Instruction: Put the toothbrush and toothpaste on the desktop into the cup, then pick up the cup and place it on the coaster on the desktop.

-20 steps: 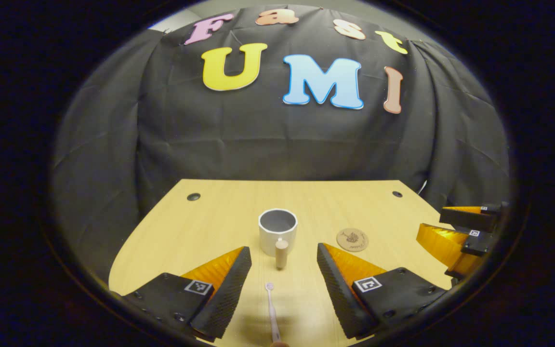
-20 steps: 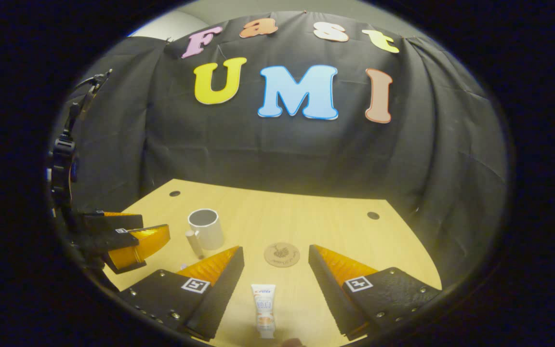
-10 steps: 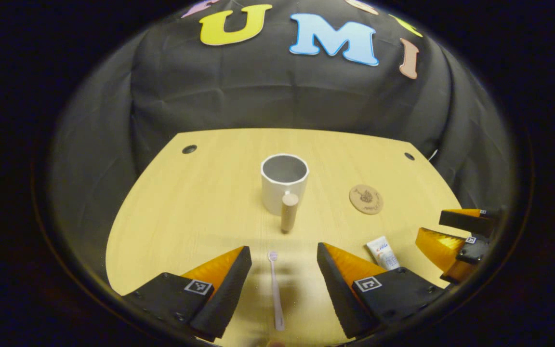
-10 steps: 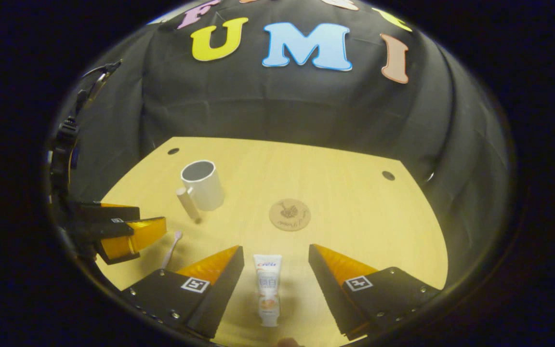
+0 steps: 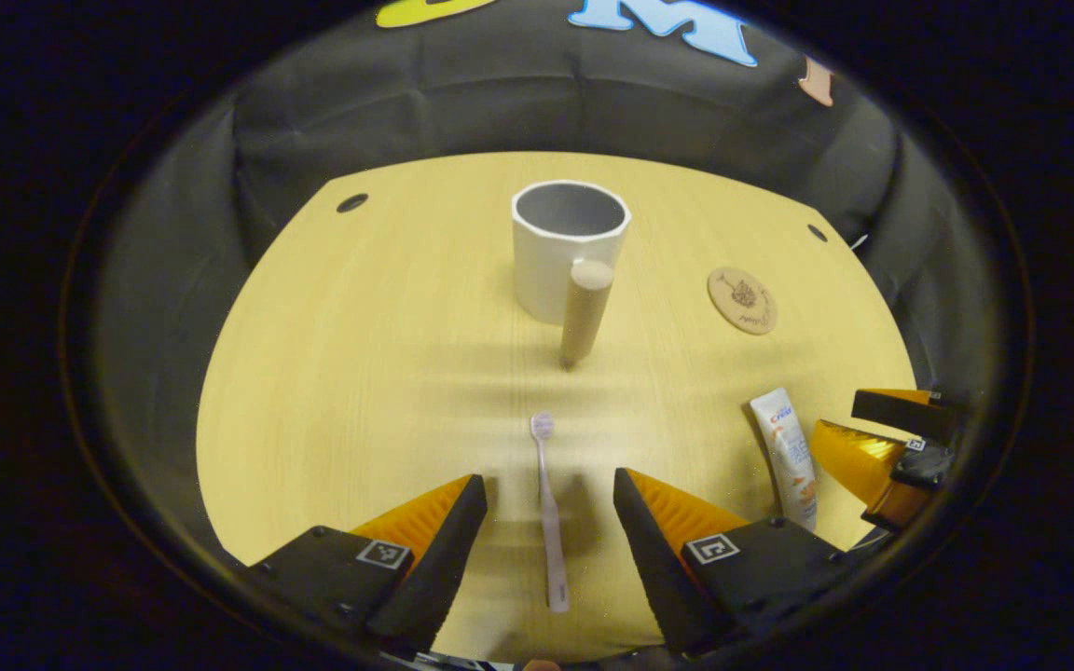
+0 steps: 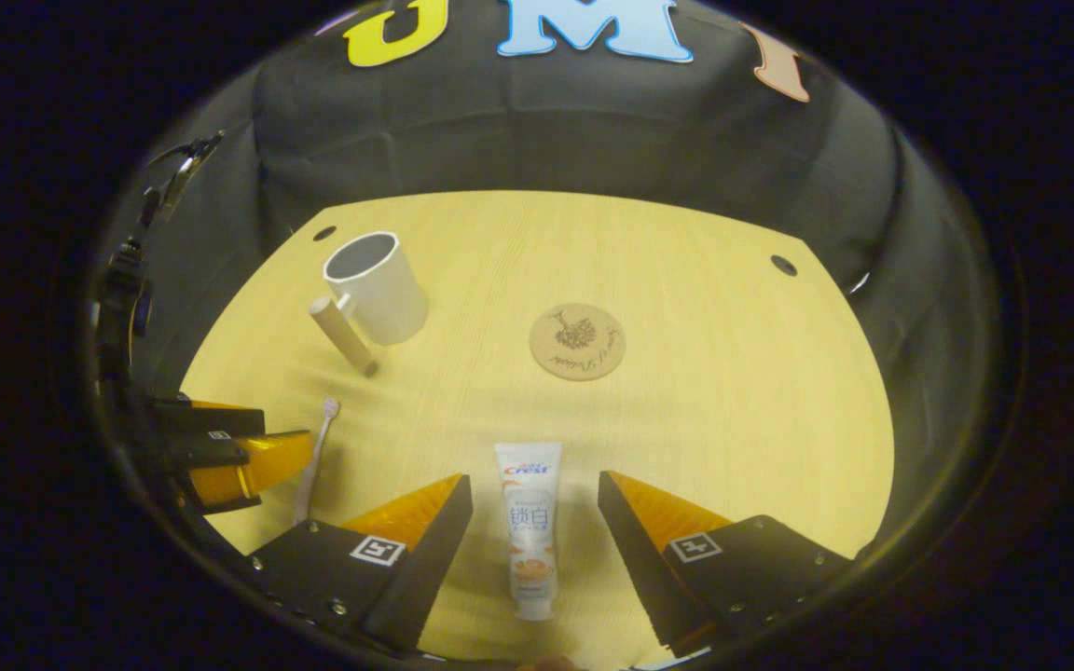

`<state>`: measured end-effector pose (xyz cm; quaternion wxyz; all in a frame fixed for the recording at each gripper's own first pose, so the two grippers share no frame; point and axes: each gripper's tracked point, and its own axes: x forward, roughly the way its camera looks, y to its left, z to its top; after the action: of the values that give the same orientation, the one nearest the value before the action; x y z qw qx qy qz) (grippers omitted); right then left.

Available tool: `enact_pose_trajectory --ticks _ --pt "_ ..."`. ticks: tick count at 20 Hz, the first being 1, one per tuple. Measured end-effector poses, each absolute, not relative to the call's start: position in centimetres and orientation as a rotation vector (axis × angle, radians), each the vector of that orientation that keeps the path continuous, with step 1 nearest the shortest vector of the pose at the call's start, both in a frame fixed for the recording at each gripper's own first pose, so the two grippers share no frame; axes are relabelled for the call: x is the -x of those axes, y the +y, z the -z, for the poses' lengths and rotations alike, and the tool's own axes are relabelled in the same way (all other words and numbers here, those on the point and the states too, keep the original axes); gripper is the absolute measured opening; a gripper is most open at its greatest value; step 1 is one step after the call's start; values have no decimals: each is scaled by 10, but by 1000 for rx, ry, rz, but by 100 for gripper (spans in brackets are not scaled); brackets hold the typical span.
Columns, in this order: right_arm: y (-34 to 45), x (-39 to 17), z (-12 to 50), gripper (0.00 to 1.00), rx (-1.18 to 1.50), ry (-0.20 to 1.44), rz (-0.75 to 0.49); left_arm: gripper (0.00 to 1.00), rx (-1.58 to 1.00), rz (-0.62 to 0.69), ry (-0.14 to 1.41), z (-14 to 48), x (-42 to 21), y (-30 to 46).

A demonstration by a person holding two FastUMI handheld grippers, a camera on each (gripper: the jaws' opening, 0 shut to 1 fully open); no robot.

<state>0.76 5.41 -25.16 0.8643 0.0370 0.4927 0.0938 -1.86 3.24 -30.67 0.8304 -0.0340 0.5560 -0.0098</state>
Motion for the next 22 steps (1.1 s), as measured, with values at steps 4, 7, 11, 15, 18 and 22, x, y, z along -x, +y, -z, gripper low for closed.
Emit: enact_pose_trajectory --ticks 4,7,11,15,18,22 --pt "58 1 271 87 -80 1129 -212 92 109 26 1297 324 34 31" --pt "60 11 287 87 -84 1213 -216 92 120 15 1375 335 47 32" --pt "60 15 299 87 -84 1267 -214 93 132 20 1464 345 60 28" --pt "62 14 306 88 -98 1310 -212 100 114 25 1489 347 60 26" --pt "62 14 312 88 -97 1328 -206 93 98 12 1503 347 60 26" --pt "61 14 316 88 -102 1343 -196 70 45 2 1505 349 60 31"
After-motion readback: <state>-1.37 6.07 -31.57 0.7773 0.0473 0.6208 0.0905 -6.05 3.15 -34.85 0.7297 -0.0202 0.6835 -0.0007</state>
